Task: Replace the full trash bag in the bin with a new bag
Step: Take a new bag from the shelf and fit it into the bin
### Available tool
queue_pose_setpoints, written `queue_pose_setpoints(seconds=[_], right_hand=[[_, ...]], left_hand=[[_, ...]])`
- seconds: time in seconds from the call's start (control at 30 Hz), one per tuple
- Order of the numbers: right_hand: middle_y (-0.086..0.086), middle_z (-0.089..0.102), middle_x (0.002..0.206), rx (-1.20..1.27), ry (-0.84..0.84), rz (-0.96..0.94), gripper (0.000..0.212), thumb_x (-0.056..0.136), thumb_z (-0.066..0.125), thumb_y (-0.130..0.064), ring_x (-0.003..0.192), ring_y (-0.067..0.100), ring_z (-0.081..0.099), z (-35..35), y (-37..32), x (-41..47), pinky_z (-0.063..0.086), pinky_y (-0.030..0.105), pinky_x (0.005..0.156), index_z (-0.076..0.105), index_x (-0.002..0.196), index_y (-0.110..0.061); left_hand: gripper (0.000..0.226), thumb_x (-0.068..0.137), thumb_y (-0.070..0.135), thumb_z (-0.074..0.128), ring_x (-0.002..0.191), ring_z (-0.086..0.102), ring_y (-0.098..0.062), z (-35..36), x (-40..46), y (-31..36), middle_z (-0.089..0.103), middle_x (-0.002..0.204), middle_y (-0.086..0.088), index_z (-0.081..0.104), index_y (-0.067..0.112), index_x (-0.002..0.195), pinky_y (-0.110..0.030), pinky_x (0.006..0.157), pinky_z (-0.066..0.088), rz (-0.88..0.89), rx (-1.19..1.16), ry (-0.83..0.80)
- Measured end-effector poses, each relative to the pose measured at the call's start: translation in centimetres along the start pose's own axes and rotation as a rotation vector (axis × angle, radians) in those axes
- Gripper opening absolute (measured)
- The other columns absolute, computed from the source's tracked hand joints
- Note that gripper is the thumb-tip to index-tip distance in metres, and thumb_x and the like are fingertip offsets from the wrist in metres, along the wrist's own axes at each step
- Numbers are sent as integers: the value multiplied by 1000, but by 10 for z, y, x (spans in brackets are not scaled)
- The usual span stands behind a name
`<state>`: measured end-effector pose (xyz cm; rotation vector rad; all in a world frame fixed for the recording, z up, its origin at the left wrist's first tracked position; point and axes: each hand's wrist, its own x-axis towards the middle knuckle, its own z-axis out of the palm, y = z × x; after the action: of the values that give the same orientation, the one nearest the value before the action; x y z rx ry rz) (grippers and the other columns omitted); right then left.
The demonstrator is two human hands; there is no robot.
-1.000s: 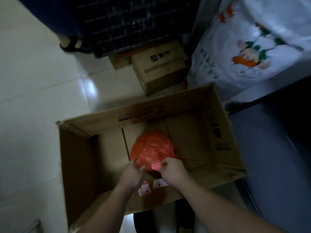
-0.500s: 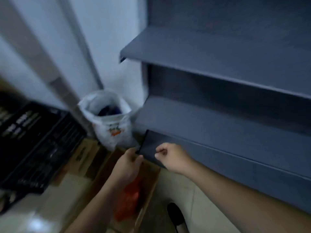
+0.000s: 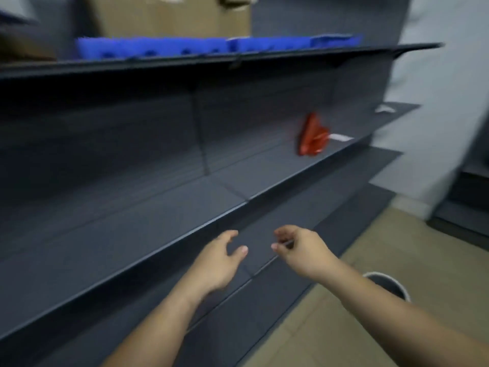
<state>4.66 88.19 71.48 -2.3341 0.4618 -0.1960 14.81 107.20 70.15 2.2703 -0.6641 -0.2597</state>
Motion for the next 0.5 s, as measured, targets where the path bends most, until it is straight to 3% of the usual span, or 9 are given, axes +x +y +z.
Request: queue_pose_setpoints(seconds=[0.23,0.5], right_hand=[[-1,68,124,-13,237,192,43,90,67,-34,109,13,63,-174,158,26,41,18,88,60,130,-18],[2,67,126,-45,320,257,46,90,66,-34,115,18,62,-267,253,94,46,26,97,57,132,-17]], left_hand=[[57,91,49,58,131,50,-14,138,127,162,48,148,4,43,33,143,-33,109,40,186,-14,-187],[62,88,51,61,134,47,-14,218,232,231,46,150,7,41,35,144,-33,108,40,164,-35,-230]])
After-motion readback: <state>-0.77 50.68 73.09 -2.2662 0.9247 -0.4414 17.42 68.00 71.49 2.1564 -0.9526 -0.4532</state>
